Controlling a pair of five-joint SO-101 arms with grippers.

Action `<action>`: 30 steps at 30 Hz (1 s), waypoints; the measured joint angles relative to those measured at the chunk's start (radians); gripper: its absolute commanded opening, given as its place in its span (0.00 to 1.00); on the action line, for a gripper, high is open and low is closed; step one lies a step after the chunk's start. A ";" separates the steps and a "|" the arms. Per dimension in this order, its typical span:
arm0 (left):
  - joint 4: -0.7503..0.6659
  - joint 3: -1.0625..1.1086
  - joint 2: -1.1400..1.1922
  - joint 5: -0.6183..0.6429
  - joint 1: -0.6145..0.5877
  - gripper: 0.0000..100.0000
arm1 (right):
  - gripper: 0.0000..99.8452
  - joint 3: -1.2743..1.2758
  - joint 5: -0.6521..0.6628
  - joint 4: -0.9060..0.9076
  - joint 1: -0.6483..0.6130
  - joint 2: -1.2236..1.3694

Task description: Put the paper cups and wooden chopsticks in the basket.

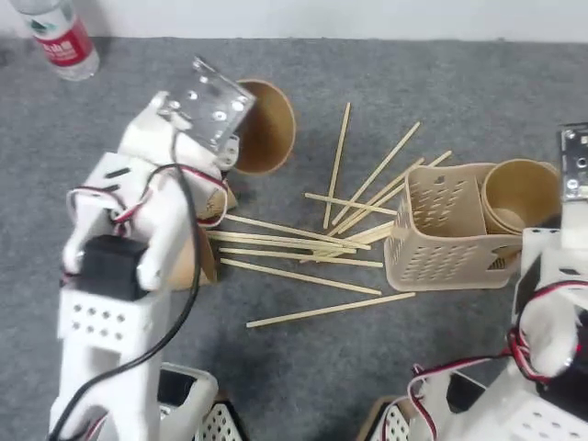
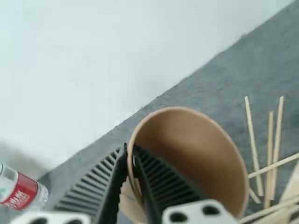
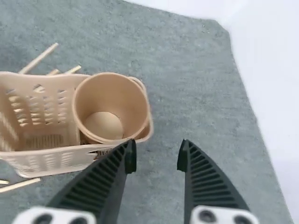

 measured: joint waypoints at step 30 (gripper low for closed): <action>0.328 -0.155 -0.023 0.249 0.373 0.01 | 0.15 -0.100 -0.345 0.011 -0.976 -0.002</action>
